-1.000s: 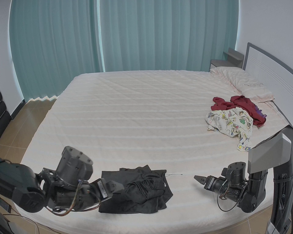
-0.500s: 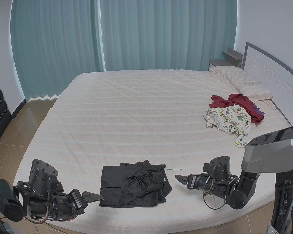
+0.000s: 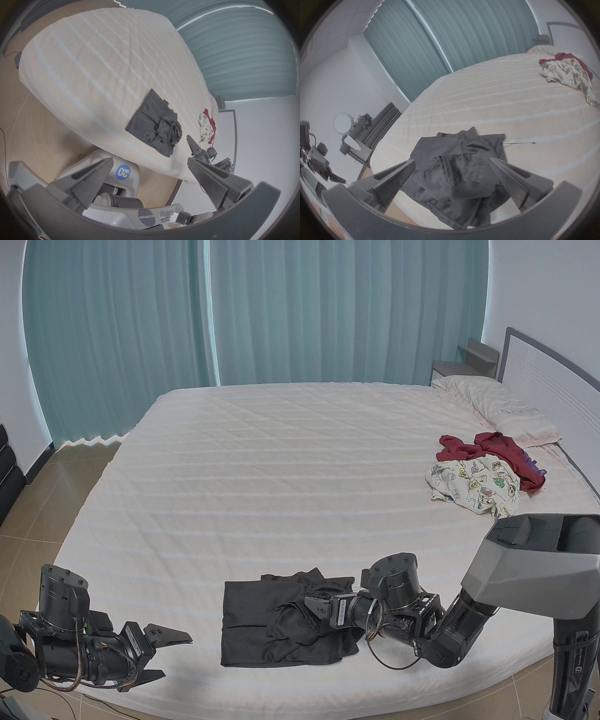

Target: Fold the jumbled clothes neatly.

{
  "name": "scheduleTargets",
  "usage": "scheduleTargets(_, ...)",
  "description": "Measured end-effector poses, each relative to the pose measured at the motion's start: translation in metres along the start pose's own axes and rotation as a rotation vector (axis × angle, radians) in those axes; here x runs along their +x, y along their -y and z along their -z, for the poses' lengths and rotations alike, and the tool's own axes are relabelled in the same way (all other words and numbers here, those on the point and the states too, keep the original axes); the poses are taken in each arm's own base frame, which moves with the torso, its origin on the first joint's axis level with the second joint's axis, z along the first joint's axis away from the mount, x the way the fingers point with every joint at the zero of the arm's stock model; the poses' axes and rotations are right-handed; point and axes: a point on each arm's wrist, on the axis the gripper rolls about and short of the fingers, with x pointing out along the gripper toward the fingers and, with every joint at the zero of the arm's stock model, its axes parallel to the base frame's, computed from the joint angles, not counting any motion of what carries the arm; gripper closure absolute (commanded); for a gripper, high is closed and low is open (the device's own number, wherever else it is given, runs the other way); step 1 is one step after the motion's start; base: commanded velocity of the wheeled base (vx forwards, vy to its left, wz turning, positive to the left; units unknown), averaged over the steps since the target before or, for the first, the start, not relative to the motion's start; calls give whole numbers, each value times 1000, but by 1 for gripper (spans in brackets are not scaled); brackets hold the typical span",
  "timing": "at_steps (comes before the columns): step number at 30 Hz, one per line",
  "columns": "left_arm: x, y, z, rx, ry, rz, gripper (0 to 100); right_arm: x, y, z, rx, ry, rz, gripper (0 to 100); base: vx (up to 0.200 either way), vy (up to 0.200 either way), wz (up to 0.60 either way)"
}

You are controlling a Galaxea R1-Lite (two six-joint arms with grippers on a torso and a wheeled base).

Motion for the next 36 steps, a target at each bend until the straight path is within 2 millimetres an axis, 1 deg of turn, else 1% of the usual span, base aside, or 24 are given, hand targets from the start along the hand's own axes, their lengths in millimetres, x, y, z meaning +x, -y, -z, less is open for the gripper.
scheduleTargets(3, -1, -1, -1, -9, 5, -1, 0, 3, -5, 3, -50, -1, 14, 0, 0, 0, 0)
scheduleTargets(8, -1, -2, -2, -12, 7, -3, 0, 6, -8, 8, -185, 2, 35, 0, 0, 0, 0)
scheduleTargets(12, -1, -3, -1, -14, 5, -4, 0, 8, -13, 12, -238, 36, 14, 0, 0, 0, 0)
scheduleTargets(14, -1, -3, -1, -14, 4, -6, 0, 8, -16, 20, -263, 30, 1, 0, 0, 0, 0)
scheduleTargets(20, 0, -4, -1, -16, -1, -10, 0, 8, -15, 42, -337, -16, -19, 0, 0, 0, 0)
scheduleTargets(26, 0, -4, 0, -15, -3, -12, 0, 4, -7, 57, -370, -58, -24, 0, 0, 0, 0)
scheduleTargets(27, 0, -5, 0, -16, -4, -13, 0, 3, -6, 59, -380, -54, -30, 100, 0, 0, 0)
scheduleTargets(33, 0, -6, 0, -17, -7, -17, 0, 0, 0, 69, -437, -18, -47, 100, 0, 0, 0)
scheduleTargets(36, 0, -6, 0, -17, -7, -17, 0, -1, 6, 76, -456, -28, -42, 100, 0, 0, 0)
